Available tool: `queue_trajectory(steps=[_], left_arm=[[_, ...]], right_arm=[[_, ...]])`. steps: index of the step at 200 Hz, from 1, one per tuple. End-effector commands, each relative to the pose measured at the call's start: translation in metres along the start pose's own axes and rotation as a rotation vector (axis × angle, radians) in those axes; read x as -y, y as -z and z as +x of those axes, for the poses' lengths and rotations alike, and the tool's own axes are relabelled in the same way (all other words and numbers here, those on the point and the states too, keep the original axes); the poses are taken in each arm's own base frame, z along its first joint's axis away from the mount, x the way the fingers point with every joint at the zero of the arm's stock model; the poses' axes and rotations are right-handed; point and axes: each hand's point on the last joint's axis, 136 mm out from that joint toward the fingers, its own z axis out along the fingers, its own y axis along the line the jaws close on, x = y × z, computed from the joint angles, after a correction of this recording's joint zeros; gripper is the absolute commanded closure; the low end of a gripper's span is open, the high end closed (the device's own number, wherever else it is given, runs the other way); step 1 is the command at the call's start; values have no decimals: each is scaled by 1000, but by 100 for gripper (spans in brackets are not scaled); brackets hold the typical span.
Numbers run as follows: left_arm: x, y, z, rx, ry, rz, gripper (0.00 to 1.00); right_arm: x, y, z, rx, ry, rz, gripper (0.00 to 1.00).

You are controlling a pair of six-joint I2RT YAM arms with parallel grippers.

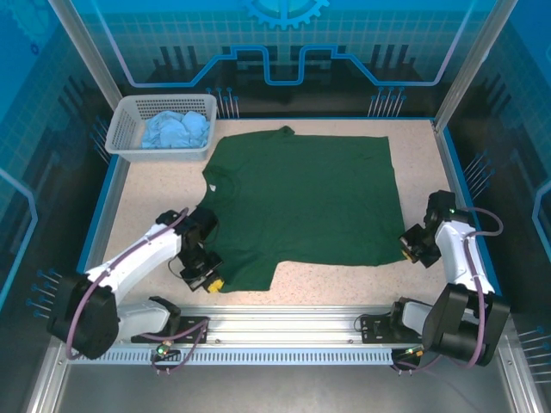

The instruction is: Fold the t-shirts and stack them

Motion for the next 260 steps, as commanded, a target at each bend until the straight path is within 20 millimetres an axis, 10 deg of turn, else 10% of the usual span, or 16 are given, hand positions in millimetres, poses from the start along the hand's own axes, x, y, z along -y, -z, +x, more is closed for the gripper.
queue_trajectory(steps=[1, 116, 189, 260], left_arm=[[19, 22, -12, 75, -33, 4, 100], [130, 92, -136, 193, -68, 114, 99], [162, 105, -211, 216, -74, 59, 97], [172, 98, -240, 238, -62, 17, 89]], right_arm=[[10, 8, -2, 33, -12, 53, 100], [-68, 3, -80, 64, 74, 107, 100], [-95, -37, -116, -4, 85, 200, 100], [-125, -48, -130, -27, 123, 180, 100]])
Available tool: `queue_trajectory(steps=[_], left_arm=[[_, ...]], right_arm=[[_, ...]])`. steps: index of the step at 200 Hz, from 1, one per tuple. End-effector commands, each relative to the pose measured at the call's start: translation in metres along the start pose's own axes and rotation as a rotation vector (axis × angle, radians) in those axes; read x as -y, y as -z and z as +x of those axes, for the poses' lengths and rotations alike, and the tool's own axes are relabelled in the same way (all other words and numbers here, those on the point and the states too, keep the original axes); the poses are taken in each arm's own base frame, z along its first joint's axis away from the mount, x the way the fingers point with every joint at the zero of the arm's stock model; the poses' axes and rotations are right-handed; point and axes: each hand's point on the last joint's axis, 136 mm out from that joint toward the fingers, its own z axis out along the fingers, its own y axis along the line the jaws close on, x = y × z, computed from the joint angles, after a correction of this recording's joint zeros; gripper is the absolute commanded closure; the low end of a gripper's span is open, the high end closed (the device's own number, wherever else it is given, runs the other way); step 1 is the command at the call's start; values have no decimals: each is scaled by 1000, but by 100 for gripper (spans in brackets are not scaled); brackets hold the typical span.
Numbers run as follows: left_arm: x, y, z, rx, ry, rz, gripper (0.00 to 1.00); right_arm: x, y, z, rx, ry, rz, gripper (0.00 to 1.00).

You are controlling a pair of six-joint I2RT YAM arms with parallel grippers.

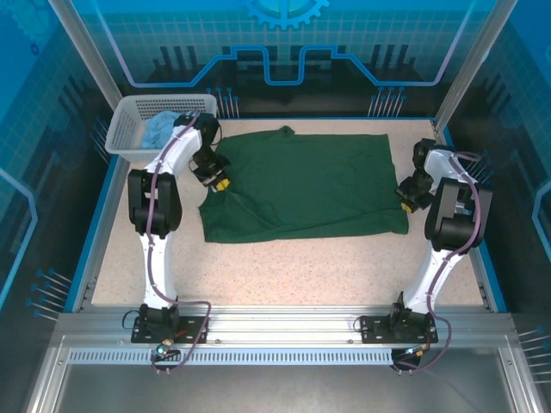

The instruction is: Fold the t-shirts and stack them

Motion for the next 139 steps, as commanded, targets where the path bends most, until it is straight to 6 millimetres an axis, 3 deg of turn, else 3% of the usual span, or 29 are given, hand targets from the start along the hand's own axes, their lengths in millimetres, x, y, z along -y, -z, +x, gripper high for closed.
queue_trajectory(steps=[1, 32, 69, 85, 98, 108, 113, 118, 124, 139], left_arm=[[-12, 2, -5, 2, 3, -58, 88], [-17, 11, -15, 49, 24, -54, 86], [16, 25, -22, 57, 5, 89, 76], [26, 28, -25, 64, -10, 125, 80], [31, 32, -28, 78, -26, 138, 100], [35, 36, -29, 81, -36, 156, 100], [36, 37, -28, 77, -37, 161, 94], [37, 39, -26, 75, -39, 165, 81], [35, 40, -23, 73, -41, 157, 67], [25, 45, -10, 96, -56, 125, 64]], right_arm=[[-10, 5, -3, -2, 31, 0, 100], [-6, -2, -9, -18, 19, 33, 100], [-5, 5, -18, -7, -2, 17, 98], [-9, 5, -20, -10, -2, -6, 100], [-12, 6, -21, -13, 3, -14, 100], [-14, 6, -22, -15, 7, -16, 98], [-14, 5, -22, -17, 7, -14, 91], [-14, 5, -22, -20, 8, -8, 81], [-12, 6, -23, -20, 6, -5, 75], [-14, 10, -22, -18, 8, -34, 70]])
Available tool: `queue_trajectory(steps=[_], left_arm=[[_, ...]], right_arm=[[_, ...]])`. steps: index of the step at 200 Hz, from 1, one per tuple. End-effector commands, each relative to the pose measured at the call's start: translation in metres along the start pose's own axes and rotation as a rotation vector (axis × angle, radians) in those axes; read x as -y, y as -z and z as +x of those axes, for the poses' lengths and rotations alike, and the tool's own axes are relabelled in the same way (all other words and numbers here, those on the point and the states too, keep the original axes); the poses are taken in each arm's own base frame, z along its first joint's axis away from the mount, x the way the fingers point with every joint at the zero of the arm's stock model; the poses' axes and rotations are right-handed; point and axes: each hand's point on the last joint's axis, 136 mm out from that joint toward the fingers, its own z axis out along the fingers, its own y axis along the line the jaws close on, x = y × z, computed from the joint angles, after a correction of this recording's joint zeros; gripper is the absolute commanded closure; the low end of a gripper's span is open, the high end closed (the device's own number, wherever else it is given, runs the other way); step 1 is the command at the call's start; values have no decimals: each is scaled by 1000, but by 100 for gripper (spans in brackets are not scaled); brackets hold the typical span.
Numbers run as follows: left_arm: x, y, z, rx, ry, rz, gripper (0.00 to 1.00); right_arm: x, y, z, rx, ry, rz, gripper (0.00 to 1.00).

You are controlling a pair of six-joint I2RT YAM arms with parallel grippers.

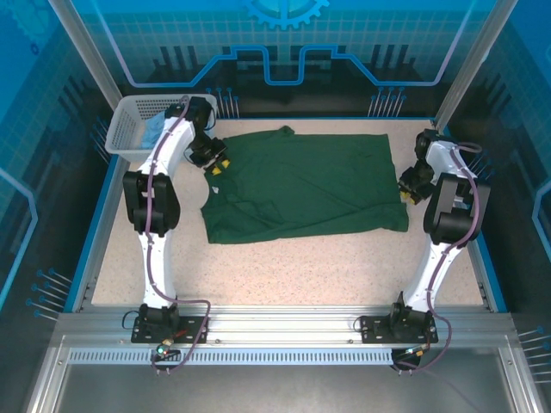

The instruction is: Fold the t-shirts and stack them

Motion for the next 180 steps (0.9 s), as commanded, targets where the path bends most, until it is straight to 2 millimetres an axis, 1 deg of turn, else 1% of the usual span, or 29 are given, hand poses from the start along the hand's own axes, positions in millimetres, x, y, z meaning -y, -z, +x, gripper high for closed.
queue_trajectory(steps=[1, 10, 16, 17, 22, 34, 50, 63, 66, 87, 105, 120, 144, 173, 180], left_arm=[[-6, 8, 20, -13, -34, -20, 63], [-12, 13, 34, -6, -31, -20, 61], [-16, 14, 44, -8, -25, -9, 56], [-18, 14, 46, -8, -24, -7, 55], [-22, 15, 56, -10, -19, 1, 50], [-39, 15, 78, -22, 8, 6, 40], [-61, 12, 105, -42, 56, 39, 28], [-76, 6, 124, -59, 91, 83, 26], [-75, 7, 126, -56, 93, 107, 25], [-97, -14, 149, -110, 151, 157, 25], [-111, -29, 160, -119, 172, 173, 25], [-121, -40, 166, -128, 194, 176, 25], [-124, -54, 167, -122, 226, 226, 27], [-122, -63, 158, -95, 233, 236, 31], [-122, -65, 156, -85, 230, 226, 34]], right_arm=[[3, 2, 1, -29, -3, -9, 69], [3, 8, 3, -20, -2, -33, 62], [1, 15, 5, -6, 4, -54, 56], [0, 18, 4, 5, 5, -62, 56], [-1, 21, 6, 11, 11, -82, 52], [-3, 31, 16, 29, 27, -133, 49], [-5, 38, 39, 18, 54, -196, 48], [4, 36, 59, 11, 68, -191, 47], [7, 34, 64, 6, 67, -192, 47], [25, 19, 92, -23, 41, -199, 47], [36, 5, 108, -49, 20, -190, 44], [41, -4, 113, -65, -1, -184, 42], [43, -11, 107, -48, -32, -213, 39], [46, -21, 102, -63, -58, -228, 40], [46, -23, 100, -61, -58, -232, 41]])
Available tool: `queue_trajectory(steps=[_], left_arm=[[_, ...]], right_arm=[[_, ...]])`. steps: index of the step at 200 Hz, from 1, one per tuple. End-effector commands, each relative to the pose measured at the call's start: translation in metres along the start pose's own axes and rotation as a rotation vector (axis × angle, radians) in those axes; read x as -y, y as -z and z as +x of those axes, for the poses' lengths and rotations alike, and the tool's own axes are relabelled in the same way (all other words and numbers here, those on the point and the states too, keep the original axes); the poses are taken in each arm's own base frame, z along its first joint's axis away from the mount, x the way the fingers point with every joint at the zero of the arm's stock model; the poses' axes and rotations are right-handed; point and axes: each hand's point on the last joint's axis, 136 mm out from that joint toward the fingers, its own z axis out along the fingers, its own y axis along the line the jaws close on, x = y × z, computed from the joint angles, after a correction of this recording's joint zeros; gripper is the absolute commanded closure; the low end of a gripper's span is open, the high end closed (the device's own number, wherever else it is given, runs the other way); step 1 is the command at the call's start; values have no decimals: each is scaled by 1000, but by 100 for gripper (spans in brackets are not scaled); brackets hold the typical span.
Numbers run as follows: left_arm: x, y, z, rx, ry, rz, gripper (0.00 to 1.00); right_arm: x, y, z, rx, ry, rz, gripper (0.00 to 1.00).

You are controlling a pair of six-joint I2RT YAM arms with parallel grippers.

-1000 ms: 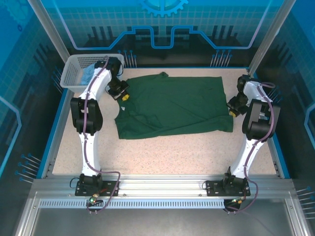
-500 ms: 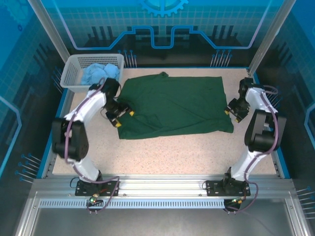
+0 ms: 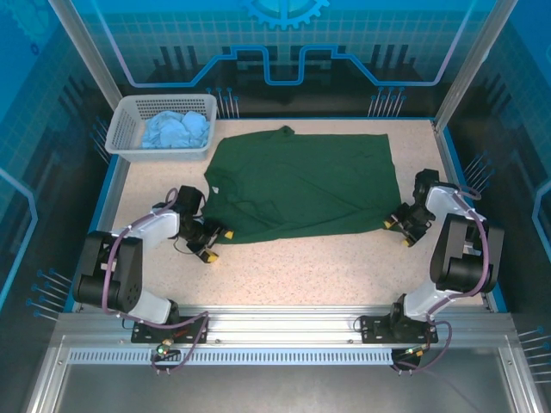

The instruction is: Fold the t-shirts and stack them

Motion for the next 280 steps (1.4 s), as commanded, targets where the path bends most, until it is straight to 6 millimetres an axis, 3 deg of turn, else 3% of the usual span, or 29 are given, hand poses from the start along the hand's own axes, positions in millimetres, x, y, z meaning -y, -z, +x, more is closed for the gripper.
queue_trajectory(steps=[1, 40, 66, 101, 150, 179, 205, 218, 238, 262, 280], left_arm=[[23, 0, -14, 41, -15, 90, 34], [19, -11, -25, 63, -30, 45, 56], [21, -12, -34, 79, -44, 9, 78], [19, 5, -52, 143, -62, -81, 100], [2, 35, -77, 219, -99, -240, 100], [-10, 39, -80, 230, -108, -295, 100], [-25, 39, -78, 235, -103, -347, 100], [-30, 43, -79, 245, -97, -364, 87], [-25, 53, -78, 260, -104, -343, 69], [-4, 78, -81, 314, -136, -299, 52], [19, 97, -80, 346, -153, -235, 50]], right_arm=[[-2, -7, -10, 9, -33, -43, 41], [1, -12, -21, 19, -32, -37, 47], [2, -19, -28, 12, -43, -29, 59], [9, -22, -38, 8, -36, 48, 79], [33, -25, -35, -44, -37, 193, 94], [44, -22, -21, -65, -52, 219, 92], [54, -21, -5, -92, -81, 220, 80], [58, -18, 1, -105, -104, 214, 64], [64, -6, 6, -85, -137, 208, 51], [57, 18, 4, -17, -149, 148, 47], [43, 39, 1, 55, -140, 84, 46]])
